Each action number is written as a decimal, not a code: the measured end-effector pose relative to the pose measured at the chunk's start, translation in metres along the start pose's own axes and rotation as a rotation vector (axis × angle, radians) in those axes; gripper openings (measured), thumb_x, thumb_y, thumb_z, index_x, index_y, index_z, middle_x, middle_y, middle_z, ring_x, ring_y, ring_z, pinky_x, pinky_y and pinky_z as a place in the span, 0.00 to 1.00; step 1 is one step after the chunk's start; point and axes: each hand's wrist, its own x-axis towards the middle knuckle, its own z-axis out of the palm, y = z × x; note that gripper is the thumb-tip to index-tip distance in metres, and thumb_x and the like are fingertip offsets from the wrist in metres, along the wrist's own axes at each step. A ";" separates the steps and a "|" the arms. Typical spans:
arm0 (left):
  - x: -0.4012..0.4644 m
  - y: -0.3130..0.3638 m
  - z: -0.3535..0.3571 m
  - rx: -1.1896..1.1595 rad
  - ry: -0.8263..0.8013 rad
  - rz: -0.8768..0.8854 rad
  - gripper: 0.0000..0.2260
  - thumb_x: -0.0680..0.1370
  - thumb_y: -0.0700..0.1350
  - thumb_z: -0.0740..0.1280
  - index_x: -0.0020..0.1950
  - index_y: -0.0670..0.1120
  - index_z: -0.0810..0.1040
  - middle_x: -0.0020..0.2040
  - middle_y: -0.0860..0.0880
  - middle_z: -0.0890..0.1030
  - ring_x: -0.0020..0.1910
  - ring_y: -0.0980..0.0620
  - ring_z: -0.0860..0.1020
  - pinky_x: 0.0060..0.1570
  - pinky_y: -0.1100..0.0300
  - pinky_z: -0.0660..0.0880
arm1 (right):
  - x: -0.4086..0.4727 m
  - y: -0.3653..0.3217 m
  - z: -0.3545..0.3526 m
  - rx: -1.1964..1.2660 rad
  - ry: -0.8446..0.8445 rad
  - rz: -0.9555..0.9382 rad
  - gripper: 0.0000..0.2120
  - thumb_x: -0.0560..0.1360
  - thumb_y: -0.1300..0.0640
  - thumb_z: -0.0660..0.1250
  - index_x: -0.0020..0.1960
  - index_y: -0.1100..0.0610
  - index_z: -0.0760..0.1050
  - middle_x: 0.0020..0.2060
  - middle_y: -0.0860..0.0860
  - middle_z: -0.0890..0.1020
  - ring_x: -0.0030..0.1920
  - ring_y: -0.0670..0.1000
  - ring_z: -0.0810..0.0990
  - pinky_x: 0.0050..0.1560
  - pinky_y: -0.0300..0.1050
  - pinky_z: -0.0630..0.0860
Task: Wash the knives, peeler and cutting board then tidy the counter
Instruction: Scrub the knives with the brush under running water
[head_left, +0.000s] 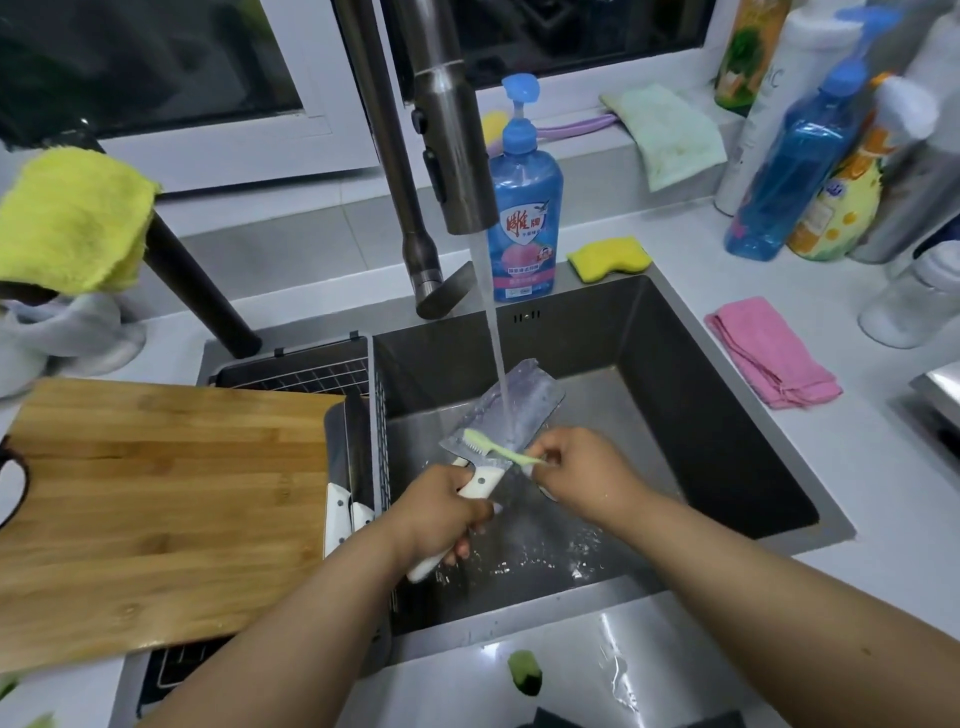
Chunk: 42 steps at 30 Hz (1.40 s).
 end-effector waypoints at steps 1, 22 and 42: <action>0.001 0.001 -0.001 0.001 0.012 0.004 0.05 0.76 0.39 0.68 0.43 0.41 0.73 0.31 0.45 0.74 0.20 0.52 0.70 0.20 0.64 0.67 | -0.002 0.000 0.000 0.023 -0.023 0.007 0.03 0.72 0.56 0.70 0.39 0.51 0.80 0.29 0.45 0.77 0.33 0.47 0.76 0.36 0.39 0.70; -0.014 0.014 -0.016 -0.429 0.079 -0.069 0.08 0.75 0.41 0.71 0.41 0.38 0.75 0.29 0.44 0.75 0.25 0.50 0.73 0.24 0.62 0.71 | 0.011 0.008 -0.016 0.024 0.203 0.186 0.04 0.74 0.54 0.67 0.43 0.54 0.78 0.31 0.51 0.79 0.36 0.55 0.78 0.33 0.43 0.66; -0.081 -0.005 -0.089 -0.632 0.333 0.123 0.09 0.73 0.34 0.66 0.32 0.40 0.79 0.26 0.44 0.75 0.21 0.52 0.73 0.22 0.67 0.69 | 0.021 -0.025 0.015 0.061 0.139 0.106 0.04 0.75 0.56 0.66 0.42 0.50 0.75 0.33 0.47 0.76 0.38 0.52 0.76 0.34 0.42 0.64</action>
